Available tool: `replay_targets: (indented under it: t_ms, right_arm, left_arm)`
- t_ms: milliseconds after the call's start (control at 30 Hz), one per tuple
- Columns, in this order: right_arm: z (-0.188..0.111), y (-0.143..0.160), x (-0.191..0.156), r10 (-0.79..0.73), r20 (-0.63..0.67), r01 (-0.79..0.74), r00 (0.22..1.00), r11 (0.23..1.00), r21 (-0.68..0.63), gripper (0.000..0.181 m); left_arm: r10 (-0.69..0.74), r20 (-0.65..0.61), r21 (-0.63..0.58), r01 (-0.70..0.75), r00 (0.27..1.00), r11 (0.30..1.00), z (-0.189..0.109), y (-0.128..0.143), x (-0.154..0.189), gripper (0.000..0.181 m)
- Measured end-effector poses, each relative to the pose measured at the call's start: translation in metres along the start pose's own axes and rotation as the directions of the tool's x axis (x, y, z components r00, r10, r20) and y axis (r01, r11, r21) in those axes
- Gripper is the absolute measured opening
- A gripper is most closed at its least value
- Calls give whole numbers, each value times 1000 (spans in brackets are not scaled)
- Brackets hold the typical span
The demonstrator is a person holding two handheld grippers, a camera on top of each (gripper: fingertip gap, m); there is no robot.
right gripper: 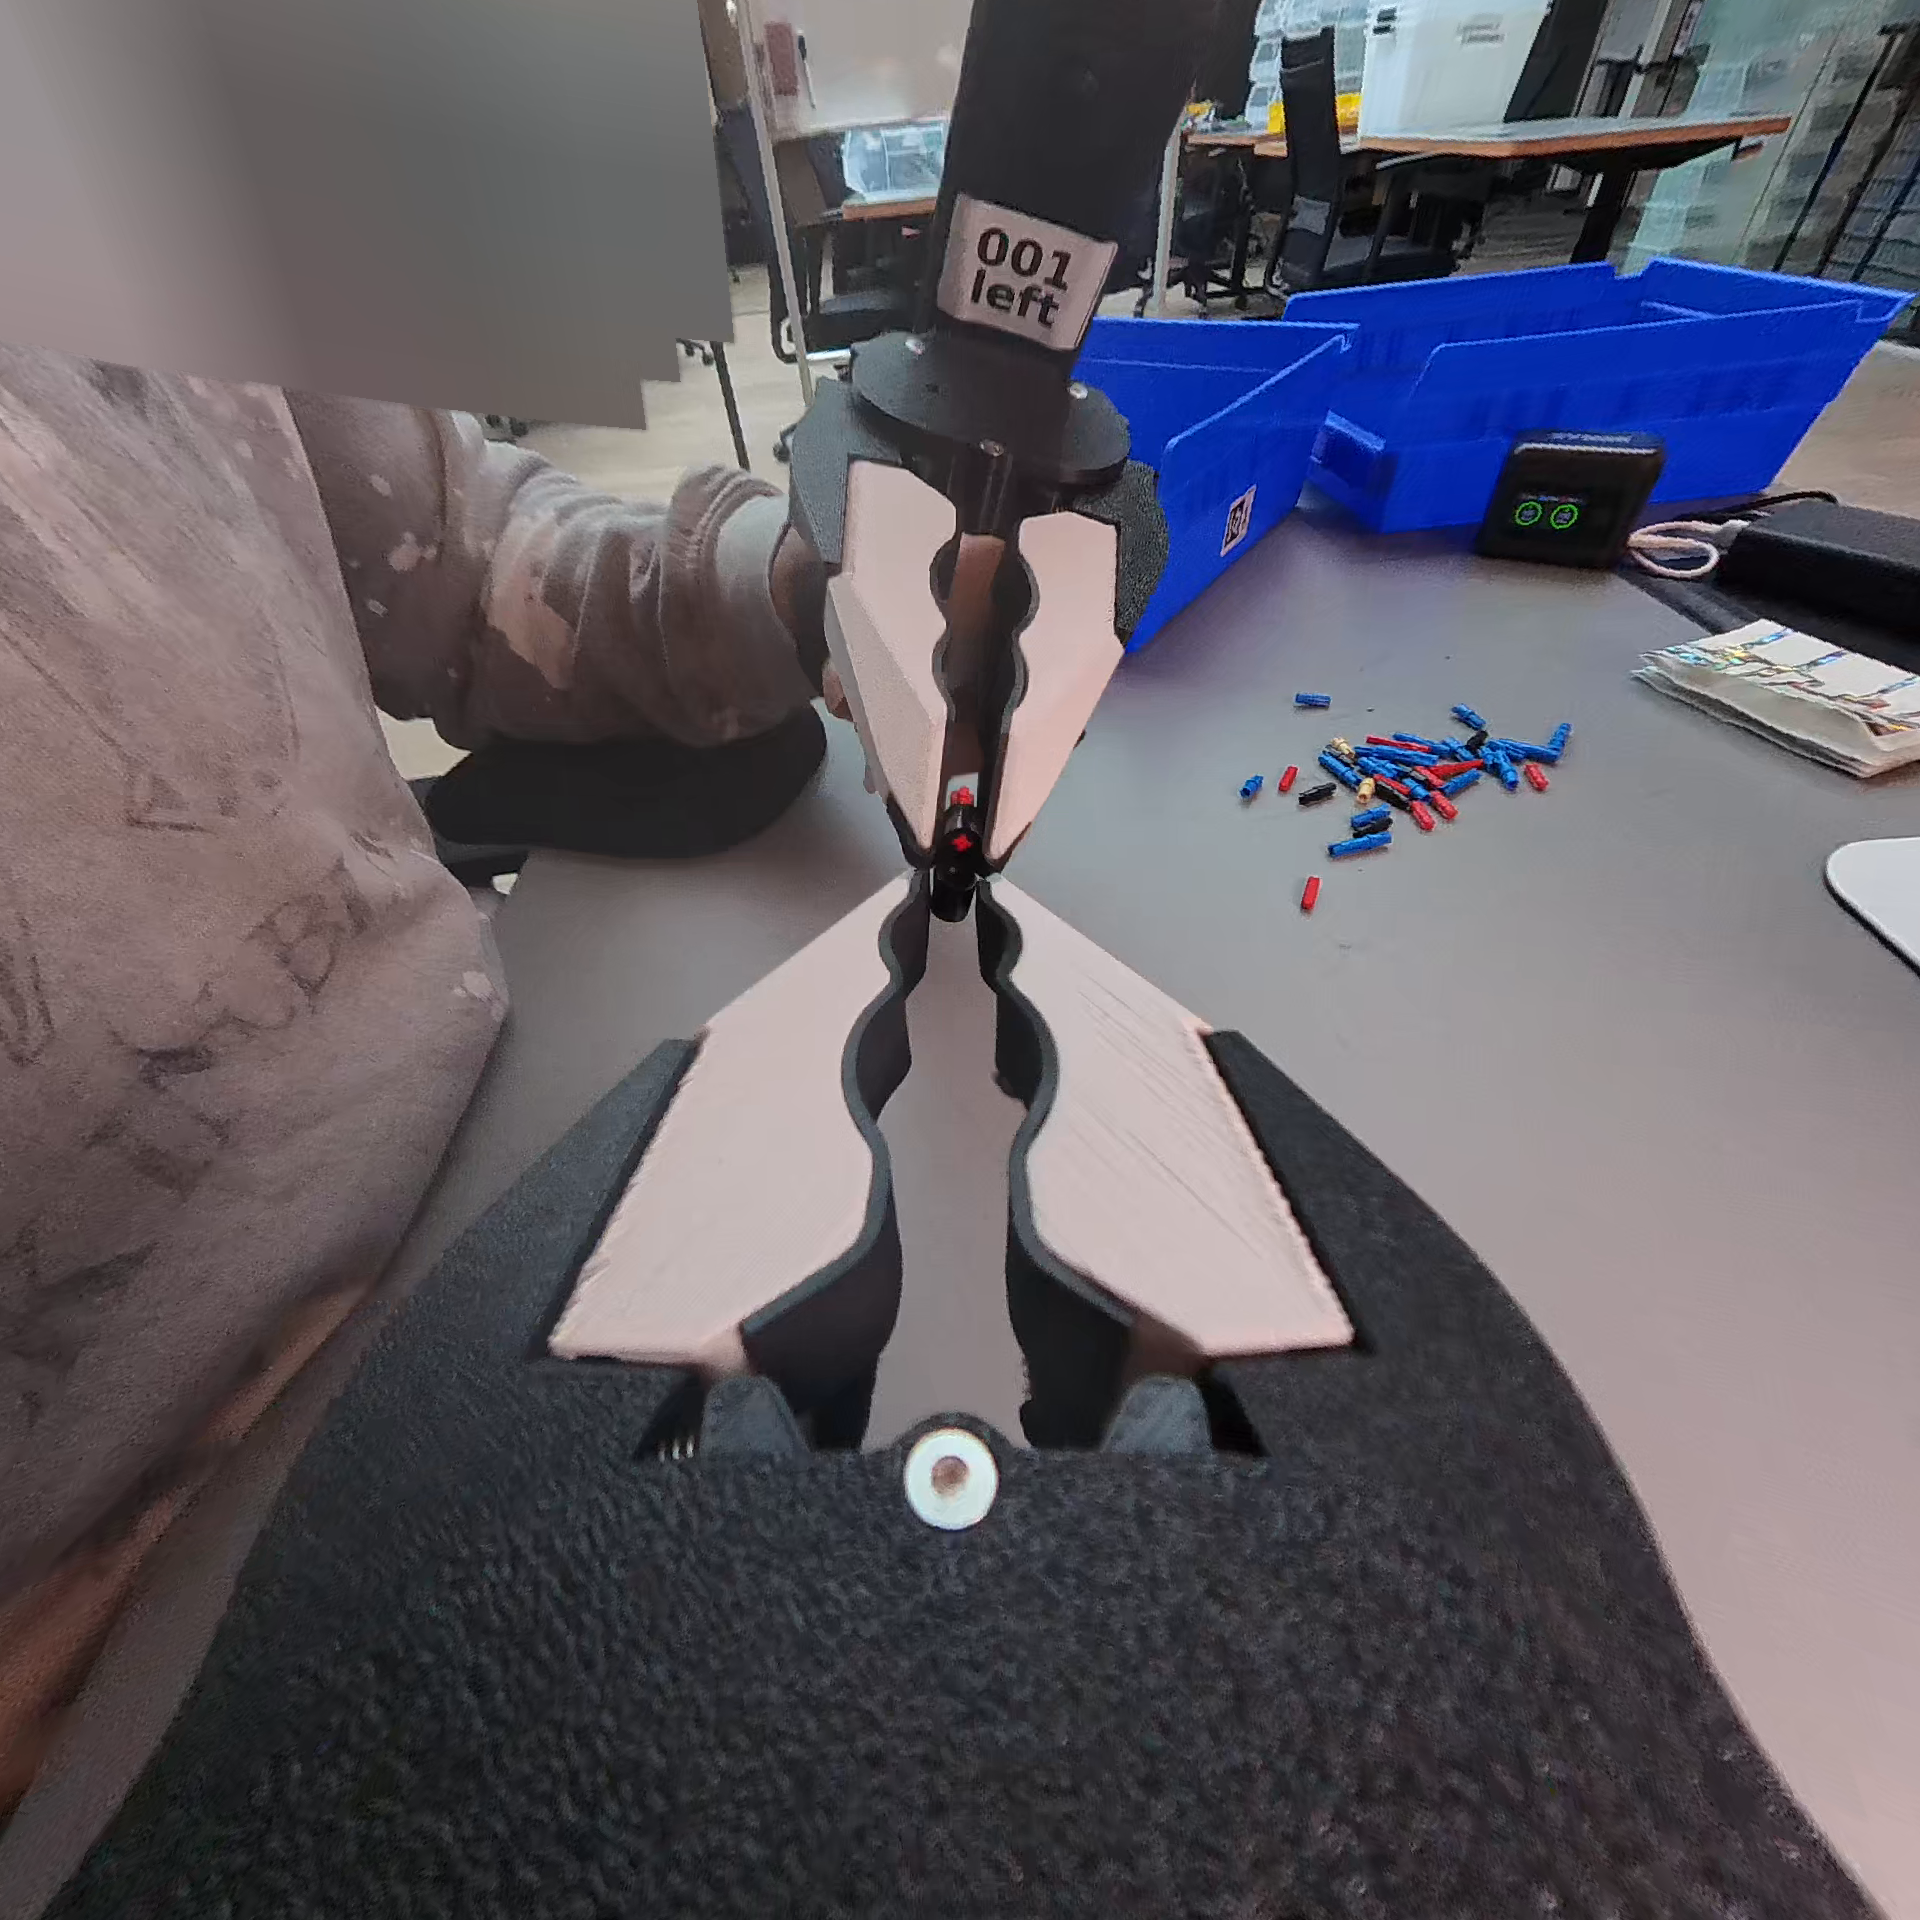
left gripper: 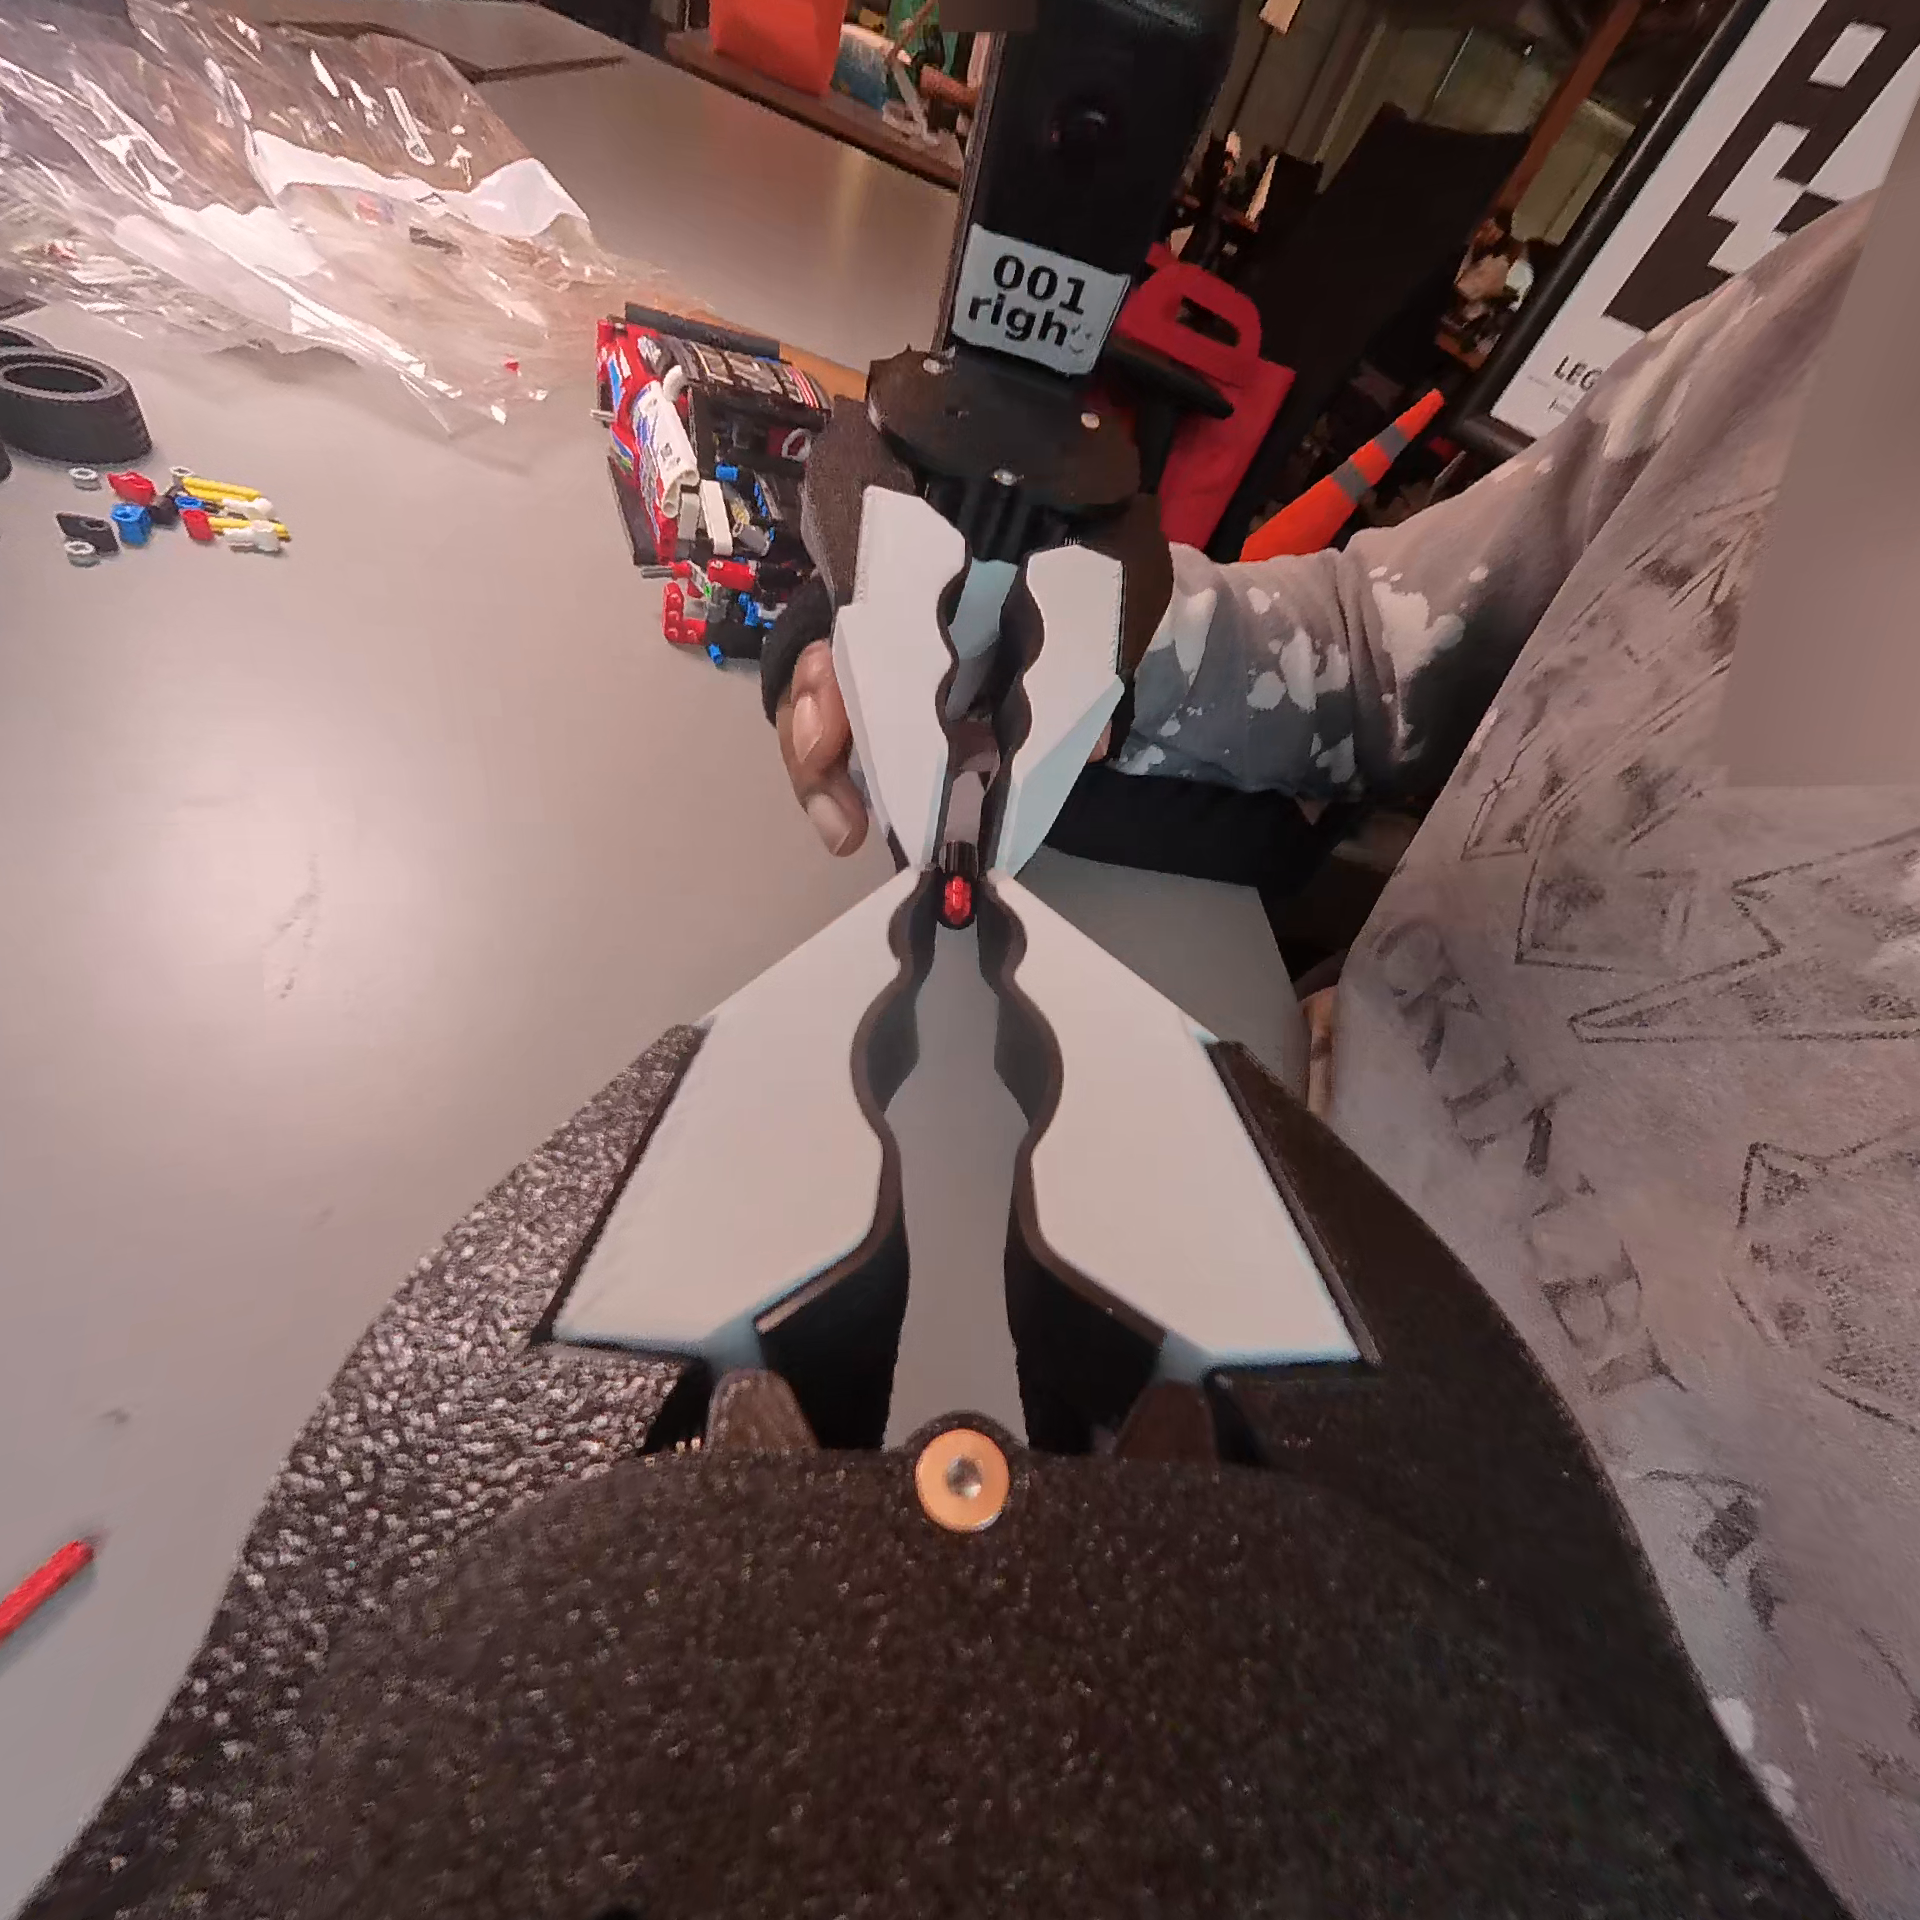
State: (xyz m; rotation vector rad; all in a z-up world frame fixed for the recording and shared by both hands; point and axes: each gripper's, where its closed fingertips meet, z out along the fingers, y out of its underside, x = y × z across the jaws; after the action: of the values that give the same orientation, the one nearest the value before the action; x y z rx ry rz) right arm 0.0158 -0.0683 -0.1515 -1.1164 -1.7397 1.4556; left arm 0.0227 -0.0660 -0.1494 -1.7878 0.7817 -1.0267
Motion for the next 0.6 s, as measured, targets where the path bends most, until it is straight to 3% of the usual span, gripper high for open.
replay_targets:
  t_ms: [233,600]
  right_arm:
    - [4,9,-3,-110,-28,108,993,992,-65,5]
    - [-3,4,4,1,-9,-1,1000,1000,0,4]
  left_arm:
    - [95,41,-117,-90,995,989,-1,12,1,5]
    - [88,66,-99,-81,994,992,-2,14,-7,5]
